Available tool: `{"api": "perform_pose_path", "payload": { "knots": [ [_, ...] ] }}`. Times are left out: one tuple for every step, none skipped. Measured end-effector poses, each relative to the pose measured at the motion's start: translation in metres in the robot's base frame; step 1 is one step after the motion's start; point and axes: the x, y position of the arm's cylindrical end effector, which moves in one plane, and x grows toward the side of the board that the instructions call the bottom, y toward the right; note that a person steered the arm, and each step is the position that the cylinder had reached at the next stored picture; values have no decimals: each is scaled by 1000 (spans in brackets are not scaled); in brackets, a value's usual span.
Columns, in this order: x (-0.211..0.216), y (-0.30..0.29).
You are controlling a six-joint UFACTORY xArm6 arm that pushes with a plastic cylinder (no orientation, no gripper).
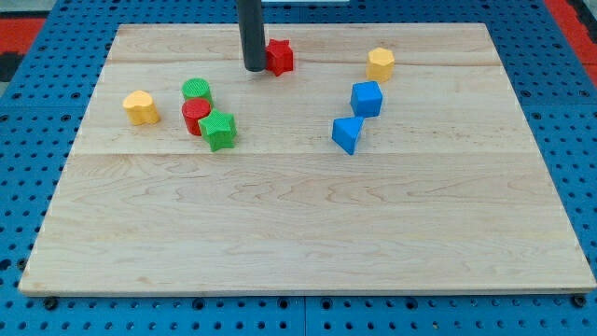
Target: Place the red star to the left of the yellow hexagon
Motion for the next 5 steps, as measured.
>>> {"api": "perform_pose_path", "payload": {
  "knots": [
    [-16,-41],
    [-17,15],
    [-15,57],
    [-2,17],
    [42,1]
  ]
}}
